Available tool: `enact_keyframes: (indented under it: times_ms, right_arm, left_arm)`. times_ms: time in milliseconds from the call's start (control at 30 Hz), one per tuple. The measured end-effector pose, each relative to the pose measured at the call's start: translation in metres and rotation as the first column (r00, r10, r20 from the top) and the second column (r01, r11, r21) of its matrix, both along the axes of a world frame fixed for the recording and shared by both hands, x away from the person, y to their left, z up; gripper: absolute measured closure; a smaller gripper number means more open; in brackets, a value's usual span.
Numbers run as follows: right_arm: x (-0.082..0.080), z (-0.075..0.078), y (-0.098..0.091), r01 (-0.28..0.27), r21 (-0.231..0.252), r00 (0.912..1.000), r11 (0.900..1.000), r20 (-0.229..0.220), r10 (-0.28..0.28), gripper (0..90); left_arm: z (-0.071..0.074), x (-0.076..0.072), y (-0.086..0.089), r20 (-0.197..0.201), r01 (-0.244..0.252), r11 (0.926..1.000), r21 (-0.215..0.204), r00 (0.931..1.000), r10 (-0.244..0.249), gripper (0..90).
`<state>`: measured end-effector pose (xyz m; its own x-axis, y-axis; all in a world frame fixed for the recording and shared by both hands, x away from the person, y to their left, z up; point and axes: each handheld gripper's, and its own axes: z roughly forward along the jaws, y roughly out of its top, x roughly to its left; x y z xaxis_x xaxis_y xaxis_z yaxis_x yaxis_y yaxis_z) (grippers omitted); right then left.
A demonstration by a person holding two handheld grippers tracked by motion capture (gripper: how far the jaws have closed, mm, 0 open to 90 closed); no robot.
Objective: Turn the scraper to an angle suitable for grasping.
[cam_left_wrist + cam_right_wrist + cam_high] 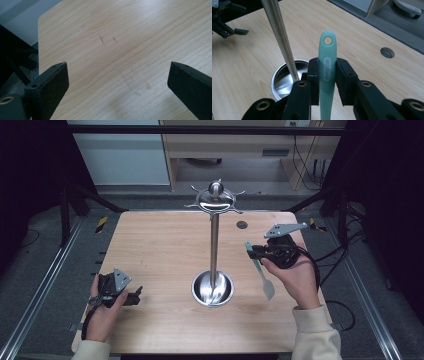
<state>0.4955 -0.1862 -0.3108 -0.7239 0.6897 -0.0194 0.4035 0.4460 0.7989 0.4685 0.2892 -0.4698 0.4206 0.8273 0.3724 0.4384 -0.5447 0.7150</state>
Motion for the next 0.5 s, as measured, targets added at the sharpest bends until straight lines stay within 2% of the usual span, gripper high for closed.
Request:
enact_keyframes:
  times_ms: [233,500]
  right_arm:
    - [-0.005,0.008,-0.001,-0.014,0.051,0.9994,0.9986,0.032,0.013,74.4]
    - [-0.013,0.021,0.000,-0.036,0.125,0.9961,0.9915,0.084,0.025,74.4]
  left_arm:
    - [0.000,0.000,0.000,0.000,-0.001,1.0000,0.000,1.0000,0.001,3.3]
    - [0.000,0.000,0.000,-0.001,0.000,1.0000,0.000,1.0000,0.000,3.3]
